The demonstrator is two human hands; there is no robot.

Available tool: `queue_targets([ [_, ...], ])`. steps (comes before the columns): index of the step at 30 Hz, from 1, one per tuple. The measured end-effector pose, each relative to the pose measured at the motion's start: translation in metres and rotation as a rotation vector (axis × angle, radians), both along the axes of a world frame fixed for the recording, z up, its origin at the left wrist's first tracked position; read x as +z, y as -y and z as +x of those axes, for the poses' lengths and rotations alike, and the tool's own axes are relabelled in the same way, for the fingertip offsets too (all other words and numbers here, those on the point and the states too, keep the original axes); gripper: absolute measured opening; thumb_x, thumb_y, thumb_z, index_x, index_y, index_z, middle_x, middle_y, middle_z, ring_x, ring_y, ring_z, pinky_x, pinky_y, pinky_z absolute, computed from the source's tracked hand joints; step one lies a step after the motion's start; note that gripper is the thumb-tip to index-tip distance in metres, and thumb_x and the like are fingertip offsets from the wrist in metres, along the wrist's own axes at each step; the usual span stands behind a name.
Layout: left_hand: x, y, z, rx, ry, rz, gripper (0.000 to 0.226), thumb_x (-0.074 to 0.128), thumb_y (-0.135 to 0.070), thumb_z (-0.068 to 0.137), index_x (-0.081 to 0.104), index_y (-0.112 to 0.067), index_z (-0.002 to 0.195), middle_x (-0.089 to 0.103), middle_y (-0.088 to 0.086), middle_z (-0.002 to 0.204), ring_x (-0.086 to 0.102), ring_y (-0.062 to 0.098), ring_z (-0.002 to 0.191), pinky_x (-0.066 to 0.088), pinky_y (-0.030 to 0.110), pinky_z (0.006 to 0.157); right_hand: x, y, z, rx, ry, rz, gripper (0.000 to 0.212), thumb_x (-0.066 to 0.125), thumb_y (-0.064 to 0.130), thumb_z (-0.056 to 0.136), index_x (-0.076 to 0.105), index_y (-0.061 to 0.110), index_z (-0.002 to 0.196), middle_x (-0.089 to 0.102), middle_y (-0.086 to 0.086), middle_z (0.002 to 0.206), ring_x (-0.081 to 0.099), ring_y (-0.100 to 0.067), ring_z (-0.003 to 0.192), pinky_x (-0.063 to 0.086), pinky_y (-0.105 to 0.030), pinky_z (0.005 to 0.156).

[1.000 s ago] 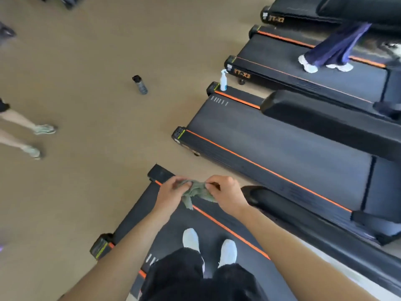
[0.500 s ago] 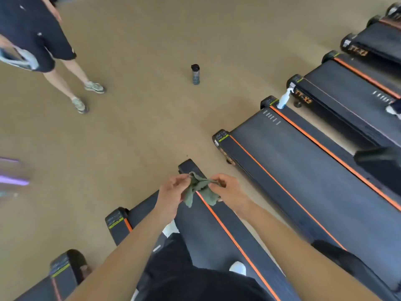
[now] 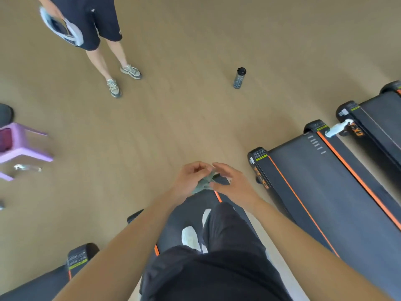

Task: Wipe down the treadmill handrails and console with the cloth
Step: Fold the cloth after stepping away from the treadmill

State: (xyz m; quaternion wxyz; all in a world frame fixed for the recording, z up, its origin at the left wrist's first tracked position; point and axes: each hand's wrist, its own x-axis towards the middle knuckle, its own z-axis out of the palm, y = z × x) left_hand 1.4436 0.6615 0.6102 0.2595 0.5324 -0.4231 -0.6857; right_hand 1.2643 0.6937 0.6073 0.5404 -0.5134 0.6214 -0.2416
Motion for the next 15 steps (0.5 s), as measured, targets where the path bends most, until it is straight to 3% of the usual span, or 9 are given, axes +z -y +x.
queue_targets([
  [2, -0.002, 0.04, 0.008, -0.044, -0.009, -0.011, 0.013, 0.057, -0.009, 0.103, 0.067, -0.002, 0.098, 0.064, 0.0, 0.061, 0.055, 0.011, 0.05, 0.041, 0.016, 0.05, -0.003, 0.043, 0.012, 0.012, 0.064, -0.036, 0.049, 0.082, 0.016, 0.082, 0.063, 0.037, 0.122, 0.07, 0.015, 0.112, 0.064, 0.003, 0.104, 0.046, -0.011, 0.086],
  [5, -0.019, 0.112, 0.02, -0.13, 0.009, -0.091, 0.013, 0.066, -0.006, 0.097, 0.074, -0.012, 0.105, 0.067, 0.007, 0.081, 0.061, 0.019, 0.071, 0.046, 0.024, 0.064, -0.022, 0.114, 0.02, -0.04, 0.088, -0.08, 0.032, 0.076, 0.006, 0.084, 0.072, 0.027, 0.107, 0.075, 0.001, 0.09, 0.068, -0.004, 0.08, 0.05, -0.014, 0.074],
  [7, -0.039, 0.166, 0.028, -0.181, 0.066, -0.17, 0.029, 0.075, -0.001, 0.089, 0.074, -0.02, 0.11, 0.069, 0.001, 0.091, 0.063, 0.014, 0.082, 0.053, 0.026, 0.077, -0.049, 0.161, 0.014, -0.053, 0.076, -0.079, 0.007, 0.076, 0.013, 0.086, 0.074, 0.012, 0.093, 0.067, 0.001, 0.071, 0.056, -0.004, 0.062, 0.042, -0.015, 0.062],
  [8, -0.051, 0.194, 0.029, -0.211, 0.108, -0.202, 0.036, 0.078, 0.0, 0.085, 0.074, -0.023, 0.113, 0.07, -0.001, 0.095, 0.063, 0.013, 0.084, 0.054, 0.027, 0.08, -0.065, 0.187, 0.01, -0.069, 0.054, -0.086, 0.015, 0.076, 0.018, 0.087, 0.071, 0.004, 0.087, 0.057, 0.003, 0.063, 0.047, -0.005, 0.057, 0.037, -0.015, 0.058],
  [11, -0.096, 0.289, 0.023, -0.377, 0.301, -0.322, 0.047, 0.082, -0.004, 0.081, 0.071, -0.02, 0.123, 0.071, -0.002, 0.111, 0.067, 0.01, 0.094, 0.055, 0.026, 0.09, -0.117, 0.264, -0.008, -0.164, 0.07, -0.107, 0.038, 0.073, 0.029, 0.091, 0.06, -0.006, 0.083, 0.044, 0.001, 0.064, 0.038, -0.009, 0.059, 0.031, -0.021, 0.056],
  [13, -0.138, 0.354, 0.011, -0.509, 0.46, -0.419, 0.047, 0.084, -0.008, 0.079, 0.072, -0.015, 0.124, 0.072, -0.004, 0.111, 0.068, 0.007, 0.098, 0.053, 0.018, 0.091, -0.164, 0.314, -0.025, -0.243, 0.082, -0.102, 0.034, 0.071, 0.035, 0.091, 0.064, 0.003, 0.082, 0.05, -0.001, 0.068, 0.044, -0.013, 0.064, 0.035, -0.03, 0.063],
  [15, -0.187, 0.421, -0.008, -0.613, 0.533, -0.493, 0.037, 0.084, -0.01, 0.079, 0.076, -0.013, 0.115, 0.074, -0.005, 0.1, 0.068, 0.004, 0.09, 0.05, 0.013, 0.081, -0.212, 0.363, -0.046, -0.329, 0.054, -0.103, 0.025, 0.071, 0.032, 0.091, 0.068, 0.011, 0.079, 0.053, 0.0, 0.067, 0.046, -0.014, 0.065, 0.037, -0.033, 0.065],
])
